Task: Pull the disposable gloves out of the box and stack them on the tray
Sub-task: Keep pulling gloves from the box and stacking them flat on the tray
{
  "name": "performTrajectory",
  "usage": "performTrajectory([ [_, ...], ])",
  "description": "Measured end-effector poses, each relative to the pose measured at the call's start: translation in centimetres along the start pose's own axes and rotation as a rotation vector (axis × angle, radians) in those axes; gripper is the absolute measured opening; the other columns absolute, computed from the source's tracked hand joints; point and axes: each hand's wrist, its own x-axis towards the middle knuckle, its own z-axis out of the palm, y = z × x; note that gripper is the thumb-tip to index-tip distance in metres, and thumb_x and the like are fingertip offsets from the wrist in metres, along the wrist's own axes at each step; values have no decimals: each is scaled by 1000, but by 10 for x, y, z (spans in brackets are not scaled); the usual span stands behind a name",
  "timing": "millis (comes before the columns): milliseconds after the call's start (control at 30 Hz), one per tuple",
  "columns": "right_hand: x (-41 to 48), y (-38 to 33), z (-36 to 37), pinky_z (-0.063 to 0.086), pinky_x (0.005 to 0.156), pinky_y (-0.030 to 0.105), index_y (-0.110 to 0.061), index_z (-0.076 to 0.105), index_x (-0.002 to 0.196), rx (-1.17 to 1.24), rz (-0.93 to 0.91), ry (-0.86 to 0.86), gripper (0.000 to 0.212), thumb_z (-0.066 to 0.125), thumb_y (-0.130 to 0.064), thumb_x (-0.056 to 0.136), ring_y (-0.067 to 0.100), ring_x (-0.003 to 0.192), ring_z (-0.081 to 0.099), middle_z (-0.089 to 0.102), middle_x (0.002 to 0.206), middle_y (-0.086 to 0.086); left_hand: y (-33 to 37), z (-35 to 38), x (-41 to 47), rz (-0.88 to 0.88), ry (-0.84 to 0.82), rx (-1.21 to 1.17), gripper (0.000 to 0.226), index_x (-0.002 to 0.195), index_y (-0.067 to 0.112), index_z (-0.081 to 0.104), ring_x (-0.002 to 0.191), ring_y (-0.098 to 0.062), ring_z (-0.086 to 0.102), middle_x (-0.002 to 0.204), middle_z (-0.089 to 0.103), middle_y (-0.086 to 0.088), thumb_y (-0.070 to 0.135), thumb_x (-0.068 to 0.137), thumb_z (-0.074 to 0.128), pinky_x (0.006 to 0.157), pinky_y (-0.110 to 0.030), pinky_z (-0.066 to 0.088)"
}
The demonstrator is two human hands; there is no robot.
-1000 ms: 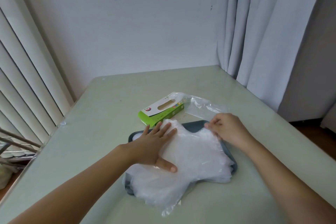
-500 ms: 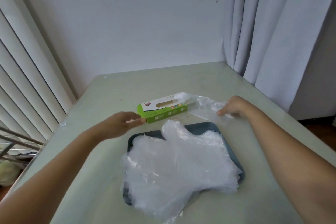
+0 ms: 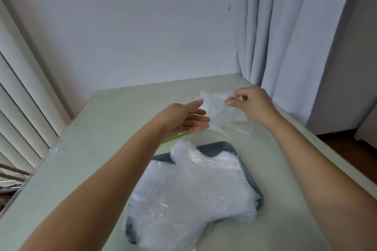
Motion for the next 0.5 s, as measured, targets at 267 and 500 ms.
performTrajectory([
  [267, -59, -46, 10, 40, 80, 1, -11, 77, 78, 38, -382, -163, 28, 59, 10, 72, -14, 93, 60, 73, 104, -5, -13, 13, -3, -103, -262, -613, 77, 114, -12, 58, 96, -30, 66, 118, 60, -23, 58, 82, 54, 91, -36, 52],
  [500, -102, -36, -8, 38, 96, 9, -11, 71, 60, 149, -299, -230, 39, 53, 22, 71, -6, 115, 55, 63, 122, -19, -26, -16, -32, -13, -198, -877, 72, 134, 1, 47, 91, -31, 70, 123, 64, -17, 50, 83, 57, 76, -42, 59],
])
